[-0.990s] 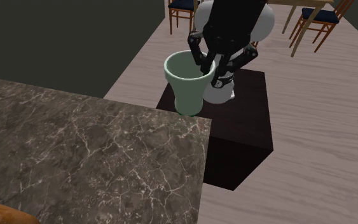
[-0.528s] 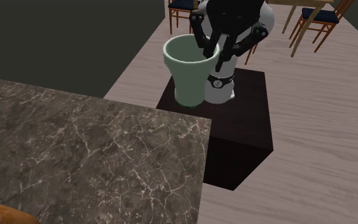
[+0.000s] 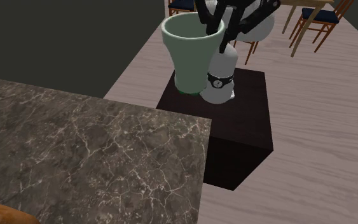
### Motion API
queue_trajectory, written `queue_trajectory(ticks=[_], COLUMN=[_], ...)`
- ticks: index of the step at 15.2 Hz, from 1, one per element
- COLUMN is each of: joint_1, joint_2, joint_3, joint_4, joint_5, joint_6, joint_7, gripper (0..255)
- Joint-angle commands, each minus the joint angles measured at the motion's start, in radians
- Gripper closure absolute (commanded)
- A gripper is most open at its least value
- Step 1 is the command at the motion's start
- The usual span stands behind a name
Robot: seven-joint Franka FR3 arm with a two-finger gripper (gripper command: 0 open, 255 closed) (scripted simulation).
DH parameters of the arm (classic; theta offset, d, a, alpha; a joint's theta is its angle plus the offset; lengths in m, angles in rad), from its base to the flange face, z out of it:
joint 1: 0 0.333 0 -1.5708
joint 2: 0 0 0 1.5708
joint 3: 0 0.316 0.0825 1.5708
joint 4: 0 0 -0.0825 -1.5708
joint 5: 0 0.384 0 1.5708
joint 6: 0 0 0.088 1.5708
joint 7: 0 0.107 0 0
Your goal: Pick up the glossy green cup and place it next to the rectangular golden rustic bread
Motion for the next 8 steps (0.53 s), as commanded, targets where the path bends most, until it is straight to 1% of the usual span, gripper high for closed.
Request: queue_trajectory(ticks=[1, 3, 8], joint_1=[-0.001, -0.002, -0.027], joint_2=[0.007, 0.013, 0.200], joint_3=[-0.001, -0.001, -0.042], joint_4=[0.034, 0.061, 0.178], joint_5=[-0.001, -0.001, -0.032], joint_6=[-0.026, -0.047, 0.029], joint_7=[-0.005, -0.007, -0.049], gripper=[255, 255, 255])
